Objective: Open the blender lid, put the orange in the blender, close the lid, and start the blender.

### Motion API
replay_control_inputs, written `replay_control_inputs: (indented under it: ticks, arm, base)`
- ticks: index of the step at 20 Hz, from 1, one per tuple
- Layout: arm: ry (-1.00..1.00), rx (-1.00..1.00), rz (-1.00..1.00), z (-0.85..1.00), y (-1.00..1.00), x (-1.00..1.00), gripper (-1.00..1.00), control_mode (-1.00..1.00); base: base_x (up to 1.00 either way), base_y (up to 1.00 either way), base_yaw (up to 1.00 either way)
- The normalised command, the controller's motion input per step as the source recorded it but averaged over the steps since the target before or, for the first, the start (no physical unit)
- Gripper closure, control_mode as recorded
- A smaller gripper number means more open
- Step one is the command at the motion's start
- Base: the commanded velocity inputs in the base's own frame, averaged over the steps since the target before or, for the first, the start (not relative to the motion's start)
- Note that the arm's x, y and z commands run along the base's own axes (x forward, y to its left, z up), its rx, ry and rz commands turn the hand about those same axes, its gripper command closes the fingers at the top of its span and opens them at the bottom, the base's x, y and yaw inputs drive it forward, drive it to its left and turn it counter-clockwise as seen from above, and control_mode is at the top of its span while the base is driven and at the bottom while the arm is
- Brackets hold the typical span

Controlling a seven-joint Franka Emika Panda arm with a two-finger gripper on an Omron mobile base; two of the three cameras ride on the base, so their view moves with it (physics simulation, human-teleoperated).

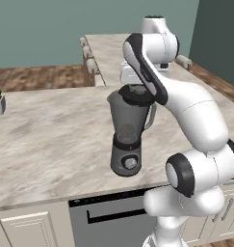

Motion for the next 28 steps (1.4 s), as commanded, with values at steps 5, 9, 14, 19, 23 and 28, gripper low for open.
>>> replay_control_inputs:
  ticks: [5, 9, 14, 19, 23, 28]
  arm:
    - [0.0, 0.0, 0.0, -0.44, 0.07, 0.07, 1.0, -1.0]
    - [0.0, 0.0, 0.0, 0.0, 0.31, 0.1, 1.0, -1.0]
    - [0.0, 0.0, 0.01, 0.01, 0.4, 0.17, 1.0, -1.0]
    - [0.0, 0.0, 0.05, 0.0, 0.29, 0.15, 1.0, -1.0]
    - [0.0, 0.0, 0.04, 0.0, 0.23, 0.0, 1.0, -1.0]
    - [0.0, 0.0, 0.01, -0.01, 0.07, -0.11, 1.0, -1.0]
  base:
    - [0.0, 0.0, 0.0]
    - [0.0, 0.0, 0.0]
    - [0.0, 0.0, 0.0]
    - [0.0, 0.0, 0.0]
    - [0.0, 0.0, 0.0]
    - [0.0, 0.0, 0.0]
